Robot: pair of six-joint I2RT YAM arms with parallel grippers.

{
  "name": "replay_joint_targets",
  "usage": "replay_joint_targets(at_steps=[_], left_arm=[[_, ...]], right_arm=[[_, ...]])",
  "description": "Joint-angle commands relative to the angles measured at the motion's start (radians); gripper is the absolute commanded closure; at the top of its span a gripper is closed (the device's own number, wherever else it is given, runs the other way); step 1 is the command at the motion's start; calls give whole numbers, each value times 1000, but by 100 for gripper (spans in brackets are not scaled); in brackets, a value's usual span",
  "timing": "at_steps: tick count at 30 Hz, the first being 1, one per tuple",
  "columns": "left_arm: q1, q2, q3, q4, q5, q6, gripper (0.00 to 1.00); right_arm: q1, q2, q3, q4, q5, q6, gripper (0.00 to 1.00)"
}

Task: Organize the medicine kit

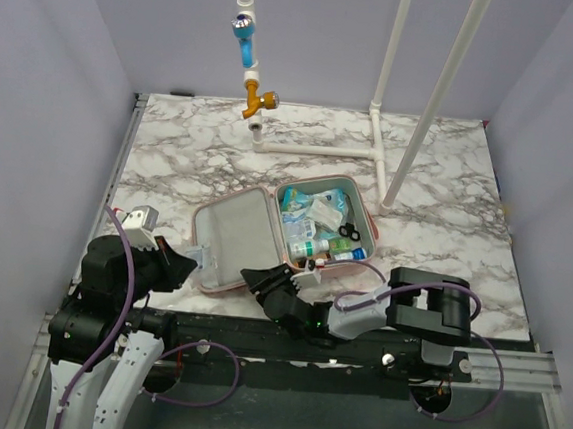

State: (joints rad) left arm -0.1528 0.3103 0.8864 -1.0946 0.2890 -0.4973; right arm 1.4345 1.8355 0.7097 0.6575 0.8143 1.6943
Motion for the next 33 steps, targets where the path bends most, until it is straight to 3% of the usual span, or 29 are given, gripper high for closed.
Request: replay_joint_targets(at_steps=[1, 11, 21, 33], left_arm=[[3, -12, 17, -4, 28, 11, 100], [4, -16, 46, -19, 22, -34, 100], [3, 19, 92, -6, -104, -121, 100], [3, 25, 58, 28, -77, -219, 100]], right_arm=[[7, 29, 4, 53, 89, 85, 57], [7, -19, -108, 181, 79, 99, 98], [7, -46, -240, 448, 39, 81, 99], [7, -26, -319, 789, -5, 24, 99]])
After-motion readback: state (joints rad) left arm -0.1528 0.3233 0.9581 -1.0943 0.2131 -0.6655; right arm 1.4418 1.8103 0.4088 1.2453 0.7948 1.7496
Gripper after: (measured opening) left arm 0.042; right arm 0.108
